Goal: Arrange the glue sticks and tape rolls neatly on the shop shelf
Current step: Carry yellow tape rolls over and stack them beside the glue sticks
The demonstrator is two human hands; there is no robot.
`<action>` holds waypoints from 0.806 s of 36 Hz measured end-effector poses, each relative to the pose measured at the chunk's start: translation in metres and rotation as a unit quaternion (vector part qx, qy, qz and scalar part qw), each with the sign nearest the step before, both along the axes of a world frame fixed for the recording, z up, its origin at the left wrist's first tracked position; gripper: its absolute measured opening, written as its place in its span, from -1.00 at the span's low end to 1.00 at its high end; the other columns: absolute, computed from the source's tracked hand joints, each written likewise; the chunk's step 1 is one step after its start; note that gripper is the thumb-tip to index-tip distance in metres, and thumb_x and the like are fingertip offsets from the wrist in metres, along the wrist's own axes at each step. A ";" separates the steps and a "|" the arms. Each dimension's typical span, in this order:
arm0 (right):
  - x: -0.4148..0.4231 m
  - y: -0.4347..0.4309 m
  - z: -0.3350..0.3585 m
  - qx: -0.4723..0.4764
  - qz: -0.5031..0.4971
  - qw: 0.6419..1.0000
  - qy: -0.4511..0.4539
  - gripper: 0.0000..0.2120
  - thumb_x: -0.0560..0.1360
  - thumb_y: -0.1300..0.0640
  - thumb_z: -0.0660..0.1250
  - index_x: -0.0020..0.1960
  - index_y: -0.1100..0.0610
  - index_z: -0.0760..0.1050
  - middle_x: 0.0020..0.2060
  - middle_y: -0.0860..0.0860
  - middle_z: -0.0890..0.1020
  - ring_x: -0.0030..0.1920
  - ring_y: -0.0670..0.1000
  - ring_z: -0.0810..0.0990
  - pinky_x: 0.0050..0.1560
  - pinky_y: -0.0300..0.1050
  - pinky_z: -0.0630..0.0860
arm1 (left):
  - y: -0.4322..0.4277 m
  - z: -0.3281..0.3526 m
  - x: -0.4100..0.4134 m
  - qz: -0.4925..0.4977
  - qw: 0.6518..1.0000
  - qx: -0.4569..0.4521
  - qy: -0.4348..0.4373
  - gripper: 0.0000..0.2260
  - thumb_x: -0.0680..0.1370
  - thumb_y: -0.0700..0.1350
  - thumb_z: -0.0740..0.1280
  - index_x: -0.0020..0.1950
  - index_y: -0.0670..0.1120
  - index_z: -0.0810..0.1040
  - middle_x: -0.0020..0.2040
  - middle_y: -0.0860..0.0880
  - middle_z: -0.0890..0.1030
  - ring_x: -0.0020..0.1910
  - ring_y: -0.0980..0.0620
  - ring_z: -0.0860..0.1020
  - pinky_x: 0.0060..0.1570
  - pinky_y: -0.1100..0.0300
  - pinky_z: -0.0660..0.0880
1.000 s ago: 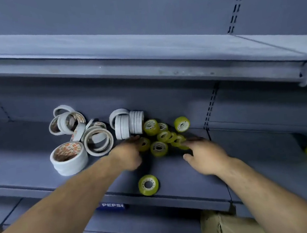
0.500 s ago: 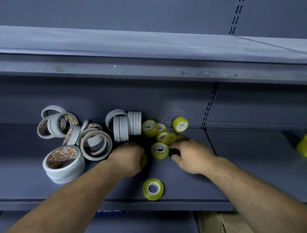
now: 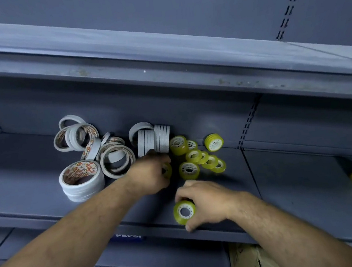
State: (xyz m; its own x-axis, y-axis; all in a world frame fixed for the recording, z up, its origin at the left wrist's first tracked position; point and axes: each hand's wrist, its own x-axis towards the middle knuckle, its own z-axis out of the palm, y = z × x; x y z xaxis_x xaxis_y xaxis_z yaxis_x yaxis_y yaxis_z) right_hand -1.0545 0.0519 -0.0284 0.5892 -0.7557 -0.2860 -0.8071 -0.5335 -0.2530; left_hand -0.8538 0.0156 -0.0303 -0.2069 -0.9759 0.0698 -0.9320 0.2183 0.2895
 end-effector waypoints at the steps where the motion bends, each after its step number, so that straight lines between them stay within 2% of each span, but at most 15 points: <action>1: -0.003 -0.002 0.000 -0.009 -0.010 1.000 0.002 -0.44 0.25 -0.21 0.59 0.14 -0.14 0.42 0.01 -0.18 0.43 0.04 -0.03 0.47 0.04 0.00 0.52 | 0.001 0.001 -0.001 0.000 1.000 0.000 0.004 -0.46 0.37 0.03 0.45 0.35 0.15 0.46 0.25 -0.03 0.46 0.15 -0.05 0.55 0.10 0.18 0.50; 7: -0.021 -0.007 -0.003 -0.010 -0.066 0.997 -0.028 -0.50 0.21 -0.19 0.60 -0.03 -0.09 0.40 -0.06 -0.15 0.47 -0.07 -0.07 0.47 -0.15 -0.11 0.43 | 0.005 0.003 -0.003 -0.006 1.000 -0.001 0.018 -0.46 0.37 0.00 0.47 0.35 0.11 0.47 0.25 -0.04 0.49 0.15 -0.04 0.54 0.08 0.19 0.50; 11: -0.026 -0.007 0.000 -0.003 -0.104 0.993 -0.049 -0.51 0.18 -0.18 0.58 -0.06 -0.08 0.40 -0.09 -0.14 0.53 -0.10 -0.05 0.51 -0.16 -0.04 0.52 | 0.008 0.004 -0.005 -0.014 0.999 -0.007 0.030 -0.45 0.38 -0.03 0.47 0.37 0.07 0.48 0.28 -0.02 0.53 0.21 -0.03 0.53 0.13 0.18 0.50; 14: -0.028 -0.007 0.006 -0.048 -0.127 0.988 -0.069 -0.57 0.24 -0.12 0.54 -0.02 -0.08 0.41 -0.11 -0.14 0.56 -0.12 -0.04 0.54 -0.16 -0.04 0.55 | 0.011 0.003 -0.004 -0.018 0.998 -0.019 0.053 -0.37 0.34 0.04 0.44 0.41 0.10 0.45 0.32 0.01 0.53 0.28 -0.01 0.49 0.21 0.17 0.47; 17: -0.031 -0.010 0.010 -0.113 -0.150 0.978 -0.090 -0.56 0.30 -0.08 0.48 0.12 -0.09 0.44 0.04 -0.13 0.57 0.04 -0.01 0.55 -0.05 -0.09 0.54 | 0.015 0.004 -0.004 -0.018 0.995 -0.031 0.092 -0.28 0.30 0.11 0.36 0.48 0.08 0.38 0.32 -0.01 0.53 0.31 -0.03 0.48 0.24 0.17 0.46; 21: -0.033 -0.011 0.015 -0.171 -0.161 0.966 -0.108 -0.50 0.36 -0.04 0.46 0.26 -0.04 0.46 0.22 -0.04 0.50 0.27 0.06 0.45 0.12 -0.12 0.46 | 0.019 0.005 -0.005 -0.042 0.988 -0.070 0.131 -0.33 0.33 0.11 0.40 0.44 0.04 0.44 0.28 -0.03 0.56 0.29 -0.01 0.50 0.23 0.22 0.46; 24: -0.032 -0.008 0.022 -0.185 -0.178 0.960 -0.110 -0.46 0.41 -0.04 0.46 0.36 -0.02 0.42 0.30 -0.01 0.45 0.32 0.06 0.41 0.17 -0.14 0.40 | 0.020 0.006 -0.005 -0.049 0.982 -0.107 0.149 -0.40 0.36 0.03 0.51 0.39 0.01 0.50 0.27 -0.01 0.55 0.28 0.02 0.48 0.24 0.23 0.42; 29: -0.031 -0.004 0.027 -0.206 -0.194 0.950 -0.129 -0.45 0.41 -0.07 0.47 0.35 -0.02 0.44 0.31 0.01 0.46 0.31 0.07 0.44 0.16 -0.14 0.41 | 0.022 0.007 -0.005 -0.065 0.974 -0.146 0.164 -0.45 0.33 0.03 0.53 0.30 0.02 0.54 0.19 0.03 0.55 0.22 0.03 0.49 0.19 0.21 0.45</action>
State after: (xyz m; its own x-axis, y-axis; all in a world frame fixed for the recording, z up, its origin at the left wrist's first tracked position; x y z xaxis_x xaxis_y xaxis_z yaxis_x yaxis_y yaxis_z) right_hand -1.0858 0.0482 -0.0014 0.2544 -0.9467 0.1976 -0.9023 -0.3059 -0.3038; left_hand -0.8584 0.0377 -0.0236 -0.2474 -0.8719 0.4226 -0.7594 0.4454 0.4743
